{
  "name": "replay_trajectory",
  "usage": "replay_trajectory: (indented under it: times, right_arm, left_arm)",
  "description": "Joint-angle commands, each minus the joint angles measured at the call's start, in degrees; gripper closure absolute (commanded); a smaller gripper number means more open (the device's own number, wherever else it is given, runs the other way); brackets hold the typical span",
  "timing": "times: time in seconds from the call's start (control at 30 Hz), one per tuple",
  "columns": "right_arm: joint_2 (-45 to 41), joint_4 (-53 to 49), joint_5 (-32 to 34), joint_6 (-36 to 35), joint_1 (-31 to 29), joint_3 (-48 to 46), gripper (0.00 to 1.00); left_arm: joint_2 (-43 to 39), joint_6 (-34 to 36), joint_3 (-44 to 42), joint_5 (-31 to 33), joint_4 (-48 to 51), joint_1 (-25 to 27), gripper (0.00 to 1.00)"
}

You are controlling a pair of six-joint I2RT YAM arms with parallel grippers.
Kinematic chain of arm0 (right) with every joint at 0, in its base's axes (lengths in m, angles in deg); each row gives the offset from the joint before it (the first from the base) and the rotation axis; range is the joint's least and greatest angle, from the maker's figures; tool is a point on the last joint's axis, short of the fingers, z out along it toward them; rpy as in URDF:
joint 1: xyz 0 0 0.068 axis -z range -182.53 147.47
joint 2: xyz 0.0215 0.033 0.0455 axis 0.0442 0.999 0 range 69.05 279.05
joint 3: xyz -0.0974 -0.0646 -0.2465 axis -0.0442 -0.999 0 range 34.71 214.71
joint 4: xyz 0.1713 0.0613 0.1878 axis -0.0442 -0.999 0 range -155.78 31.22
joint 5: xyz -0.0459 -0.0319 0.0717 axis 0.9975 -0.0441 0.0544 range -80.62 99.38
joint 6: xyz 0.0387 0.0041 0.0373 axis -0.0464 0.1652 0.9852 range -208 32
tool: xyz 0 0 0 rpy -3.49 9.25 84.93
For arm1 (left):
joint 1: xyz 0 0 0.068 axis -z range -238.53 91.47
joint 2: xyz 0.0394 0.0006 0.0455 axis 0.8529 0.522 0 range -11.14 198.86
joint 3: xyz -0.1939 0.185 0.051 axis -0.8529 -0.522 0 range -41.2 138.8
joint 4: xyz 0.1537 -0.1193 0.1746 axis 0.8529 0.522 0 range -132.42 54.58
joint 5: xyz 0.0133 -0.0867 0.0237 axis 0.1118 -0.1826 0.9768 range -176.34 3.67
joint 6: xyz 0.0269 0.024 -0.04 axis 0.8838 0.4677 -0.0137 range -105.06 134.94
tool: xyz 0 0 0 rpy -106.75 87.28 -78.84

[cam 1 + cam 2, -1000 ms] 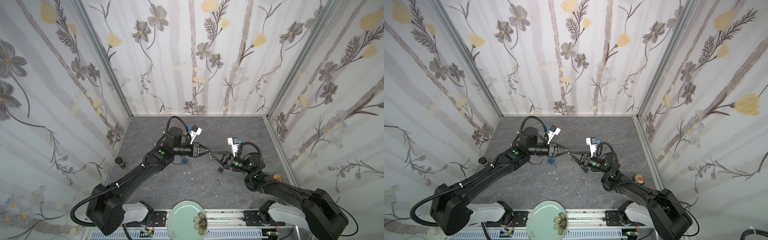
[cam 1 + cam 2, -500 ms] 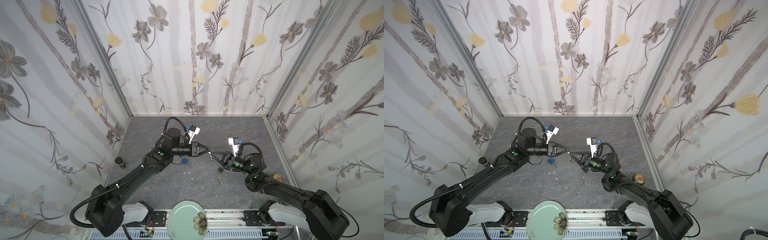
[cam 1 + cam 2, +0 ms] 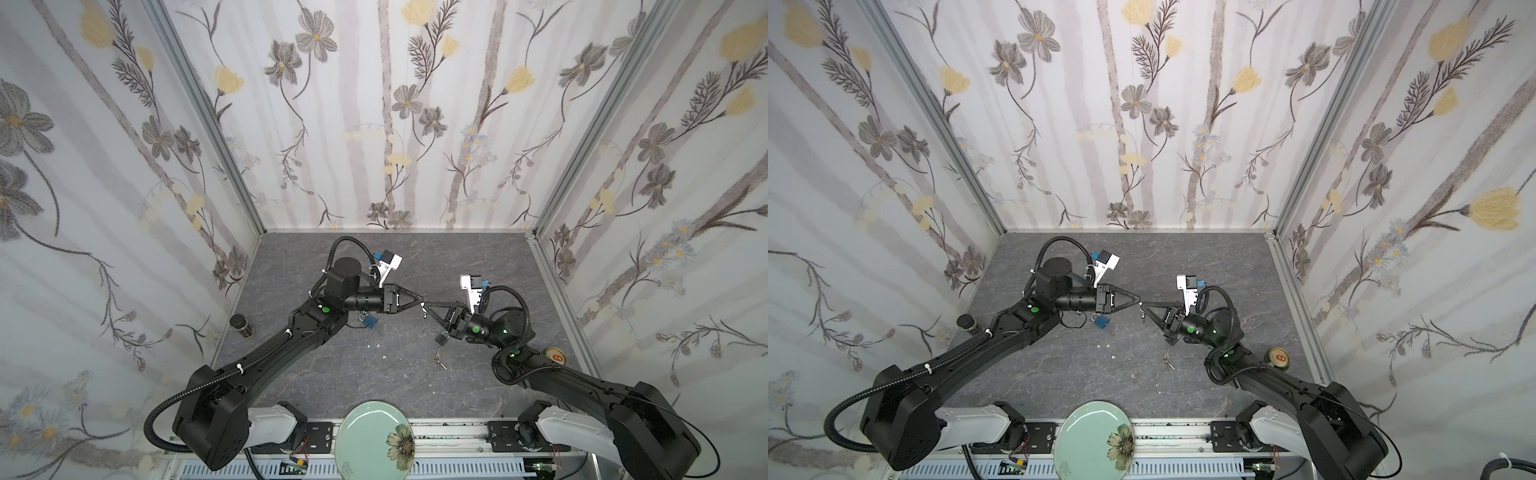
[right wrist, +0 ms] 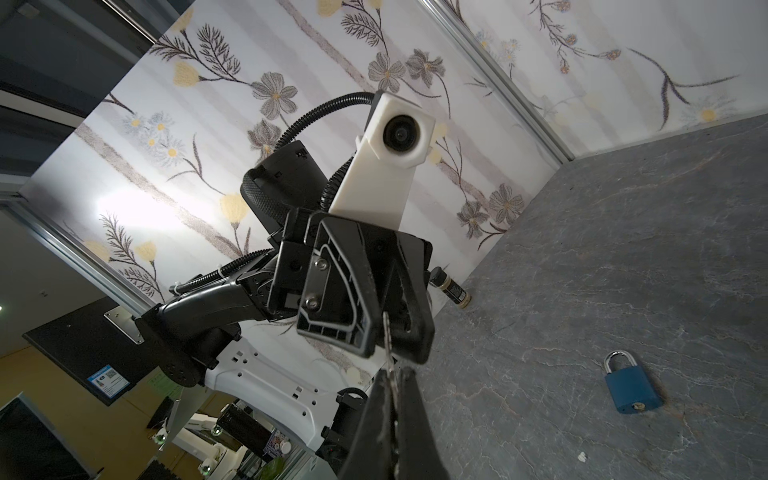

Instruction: Unlock with the key

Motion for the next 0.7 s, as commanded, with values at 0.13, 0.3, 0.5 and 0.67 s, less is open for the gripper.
replay_trajectory:
  times: [0.13,0.3,0.5,0.67]
  right_arm:
    - [-0.62,0.63,1.67,-0.02,0.48,-0.19,1.0]
    - [0.08,1.32,-0.11,0.33,0.46,0.11,1.0]
    - [0.62,2.05,-1.01,0.59,0.37,0.22,1.0]
    - [0.8,2.43,-1.77,0.79,0.38,0.55,1.0]
  left_arm:
    - [0.34,-1.07,-0.21,-1.65,-3.25,0.11,0.83]
    - [0.75,-1.48,-0.11,-1.66,-4.07,0.43,0.81]
    - [1.57,-2.9,-0.2,-1.85,-6.13,0.63,0.8]
    - [2.28,-3.26,0.1,-2.16,-6.81,1.02,0.94]
